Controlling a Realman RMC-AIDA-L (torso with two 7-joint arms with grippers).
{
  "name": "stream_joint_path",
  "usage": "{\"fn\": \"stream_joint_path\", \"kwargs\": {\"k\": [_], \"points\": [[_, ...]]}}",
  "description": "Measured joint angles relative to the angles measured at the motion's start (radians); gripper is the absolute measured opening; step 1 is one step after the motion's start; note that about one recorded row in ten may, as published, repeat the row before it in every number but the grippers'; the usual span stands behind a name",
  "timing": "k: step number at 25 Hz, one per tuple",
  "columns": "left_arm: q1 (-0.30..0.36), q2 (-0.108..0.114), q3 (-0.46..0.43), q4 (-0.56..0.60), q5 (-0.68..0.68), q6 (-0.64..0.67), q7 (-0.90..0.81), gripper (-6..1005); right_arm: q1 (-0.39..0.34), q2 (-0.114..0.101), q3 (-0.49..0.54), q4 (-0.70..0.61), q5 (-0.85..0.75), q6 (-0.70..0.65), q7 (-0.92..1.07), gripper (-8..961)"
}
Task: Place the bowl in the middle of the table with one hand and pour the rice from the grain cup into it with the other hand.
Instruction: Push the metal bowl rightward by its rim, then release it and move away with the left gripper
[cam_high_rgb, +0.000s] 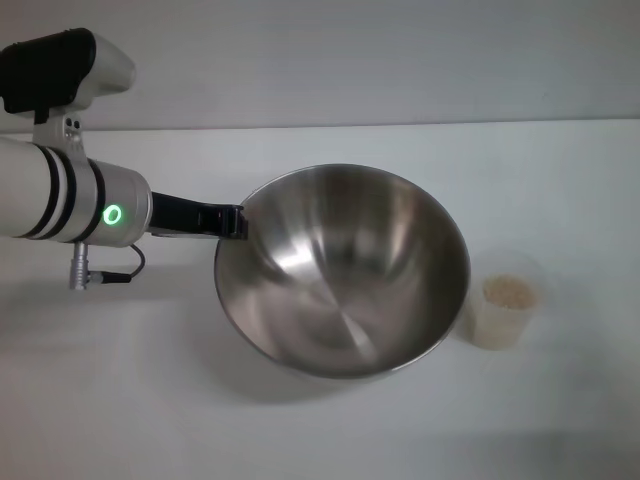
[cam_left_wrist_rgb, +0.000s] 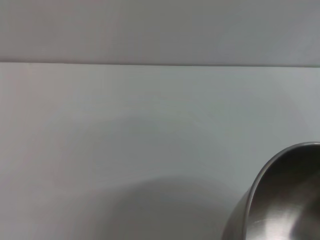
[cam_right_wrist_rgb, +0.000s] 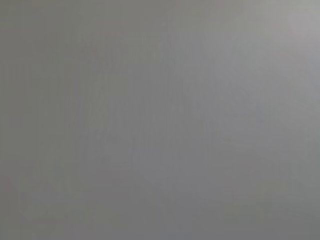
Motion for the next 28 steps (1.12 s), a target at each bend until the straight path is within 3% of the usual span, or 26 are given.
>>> {"fn": "stream_joint_path", "kwargs": {"k": [28], "points": [[-0.022,0.005,0.028,0.038,0.009,0.036,0.004,70,0.003,-0.002,0.000,-0.002,0.000,0.000,0.000,652]]}}
